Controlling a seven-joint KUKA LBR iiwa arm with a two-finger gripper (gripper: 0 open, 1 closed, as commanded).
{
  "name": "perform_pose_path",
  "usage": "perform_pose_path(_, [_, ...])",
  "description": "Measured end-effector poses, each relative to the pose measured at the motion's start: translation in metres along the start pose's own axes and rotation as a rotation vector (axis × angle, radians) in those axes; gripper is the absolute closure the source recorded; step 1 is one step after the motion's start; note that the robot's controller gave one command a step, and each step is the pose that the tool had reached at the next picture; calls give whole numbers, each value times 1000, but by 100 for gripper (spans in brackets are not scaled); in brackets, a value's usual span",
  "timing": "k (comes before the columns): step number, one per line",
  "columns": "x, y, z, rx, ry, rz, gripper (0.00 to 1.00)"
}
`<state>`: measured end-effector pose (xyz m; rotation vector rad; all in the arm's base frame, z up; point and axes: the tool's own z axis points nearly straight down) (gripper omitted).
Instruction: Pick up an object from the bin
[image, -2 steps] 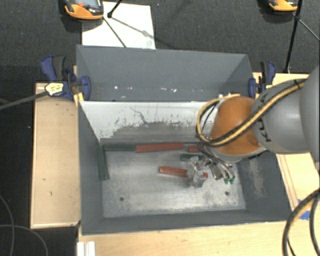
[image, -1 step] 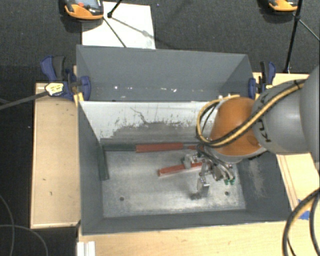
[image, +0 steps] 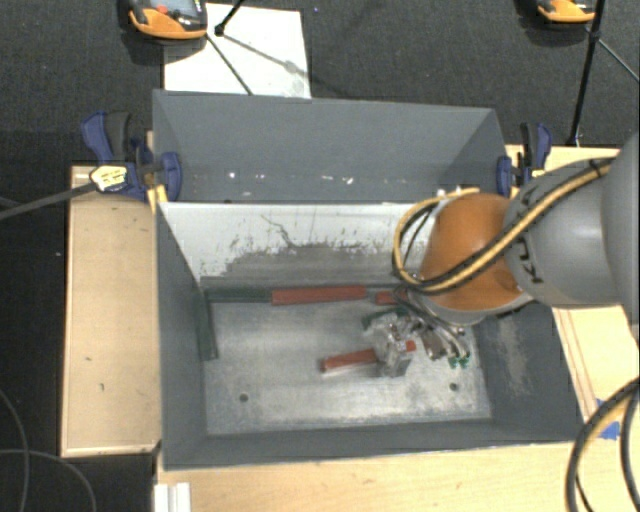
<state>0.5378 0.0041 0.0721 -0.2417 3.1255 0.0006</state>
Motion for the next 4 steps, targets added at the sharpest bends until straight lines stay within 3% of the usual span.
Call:
perform_pose_path(1, [1,0,2,0,4,-2,0])
perform_pose_path(2, [1,0,1,0,4,-4,100])
perform_pose_path(3, [1,0,1,0,3,-5,100])
perform_pose_path(4, [-10,36,-151,0,3,-30,100])
